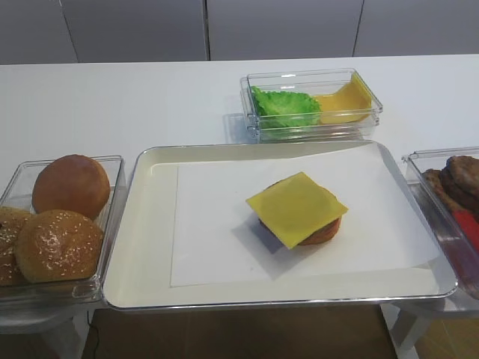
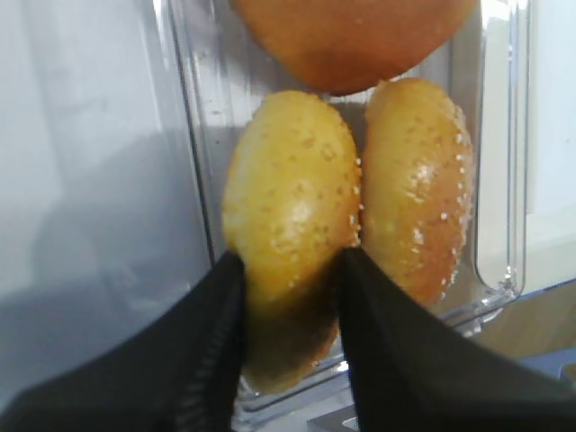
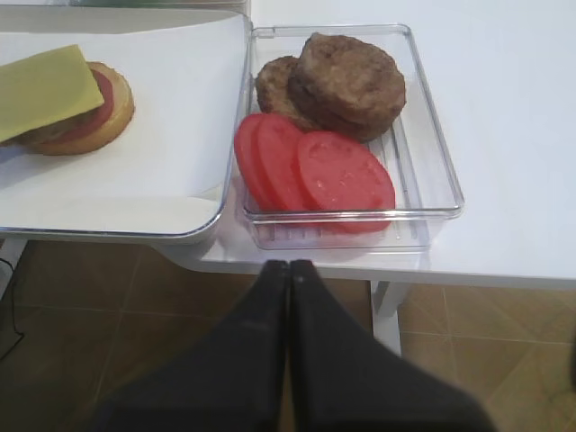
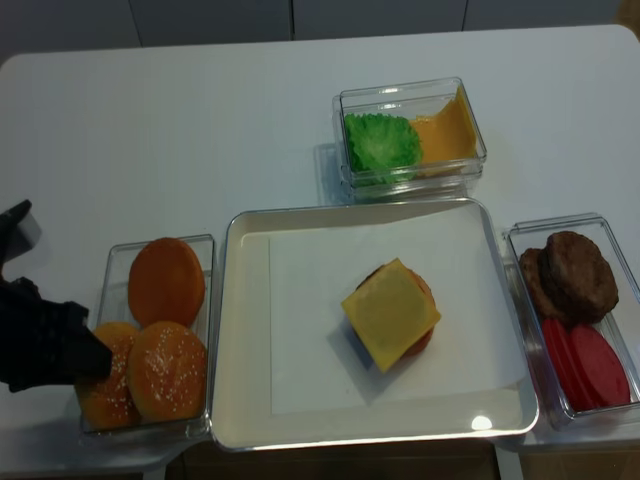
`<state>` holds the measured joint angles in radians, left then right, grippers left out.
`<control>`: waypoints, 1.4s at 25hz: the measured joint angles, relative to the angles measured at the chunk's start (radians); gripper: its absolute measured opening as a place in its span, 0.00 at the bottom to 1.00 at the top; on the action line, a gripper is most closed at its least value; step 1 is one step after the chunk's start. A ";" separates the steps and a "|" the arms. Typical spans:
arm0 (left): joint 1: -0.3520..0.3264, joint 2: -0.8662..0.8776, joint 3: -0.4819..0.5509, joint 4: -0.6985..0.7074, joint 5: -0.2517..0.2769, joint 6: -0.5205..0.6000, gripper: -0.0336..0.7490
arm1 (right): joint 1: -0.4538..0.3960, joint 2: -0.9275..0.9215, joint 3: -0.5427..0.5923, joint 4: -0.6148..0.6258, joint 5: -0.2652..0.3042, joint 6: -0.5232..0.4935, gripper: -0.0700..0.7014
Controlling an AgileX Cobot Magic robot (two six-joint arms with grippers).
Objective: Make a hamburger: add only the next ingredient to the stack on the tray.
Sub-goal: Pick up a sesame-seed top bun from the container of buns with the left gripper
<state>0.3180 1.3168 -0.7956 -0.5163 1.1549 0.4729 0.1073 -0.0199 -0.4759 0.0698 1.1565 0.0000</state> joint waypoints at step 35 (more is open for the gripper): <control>0.000 -0.152 -0.186 -0.110 0.057 -0.017 0.22 | 0.000 0.000 0.000 0.000 0.000 0.000 0.08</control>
<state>0.3180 1.1643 -0.9814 -0.6260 1.2121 0.4559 0.1073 -0.0199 -0.4759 0.0698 1.1565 0.0000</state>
